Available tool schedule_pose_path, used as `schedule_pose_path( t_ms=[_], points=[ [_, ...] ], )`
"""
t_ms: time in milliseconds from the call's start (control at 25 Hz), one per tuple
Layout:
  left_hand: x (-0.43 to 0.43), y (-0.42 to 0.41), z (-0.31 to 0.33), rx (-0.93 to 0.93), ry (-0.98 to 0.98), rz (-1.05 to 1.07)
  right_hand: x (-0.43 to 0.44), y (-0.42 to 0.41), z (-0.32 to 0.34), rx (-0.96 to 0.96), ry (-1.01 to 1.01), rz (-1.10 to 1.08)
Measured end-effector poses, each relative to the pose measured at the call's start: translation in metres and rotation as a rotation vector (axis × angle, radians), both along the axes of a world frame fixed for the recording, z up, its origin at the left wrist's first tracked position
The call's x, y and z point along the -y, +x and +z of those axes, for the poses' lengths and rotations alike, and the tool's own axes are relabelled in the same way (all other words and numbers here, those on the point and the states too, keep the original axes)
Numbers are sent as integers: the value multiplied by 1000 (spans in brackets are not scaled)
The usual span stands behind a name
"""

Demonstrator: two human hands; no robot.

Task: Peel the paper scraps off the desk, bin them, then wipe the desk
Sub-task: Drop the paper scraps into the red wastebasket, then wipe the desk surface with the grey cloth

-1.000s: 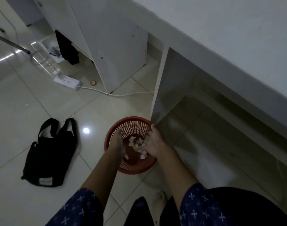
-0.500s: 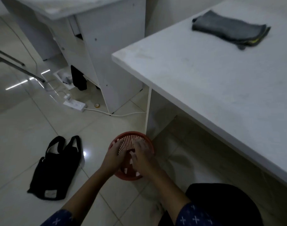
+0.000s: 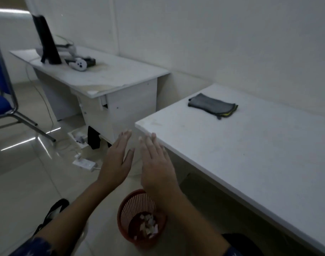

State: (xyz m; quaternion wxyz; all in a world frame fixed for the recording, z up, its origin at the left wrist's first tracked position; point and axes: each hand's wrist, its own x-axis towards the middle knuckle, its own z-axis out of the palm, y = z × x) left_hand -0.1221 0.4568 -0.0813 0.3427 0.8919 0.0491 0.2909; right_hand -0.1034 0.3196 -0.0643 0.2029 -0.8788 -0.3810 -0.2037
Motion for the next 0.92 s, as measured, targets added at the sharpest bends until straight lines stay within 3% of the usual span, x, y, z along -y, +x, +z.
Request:
schedule_pose_path(
  t_ms=[160,320,440,720,920],
  points=[
    [17,46,47,-102,211,-100,20,63,55,-76,-122,-172],
    [32,96,62,-406,398,-154,47,137,60,-303,-174,-313],
    [30,120,57,-511,490,-204,70,187,55,-404,-161,-336],
    [28,137,44,-441,548,-167,84,277,50,-274,-329,-382],
    [26,139,44,-456,529,-176,90,316,55,-177,-338,-385]
  ],
)
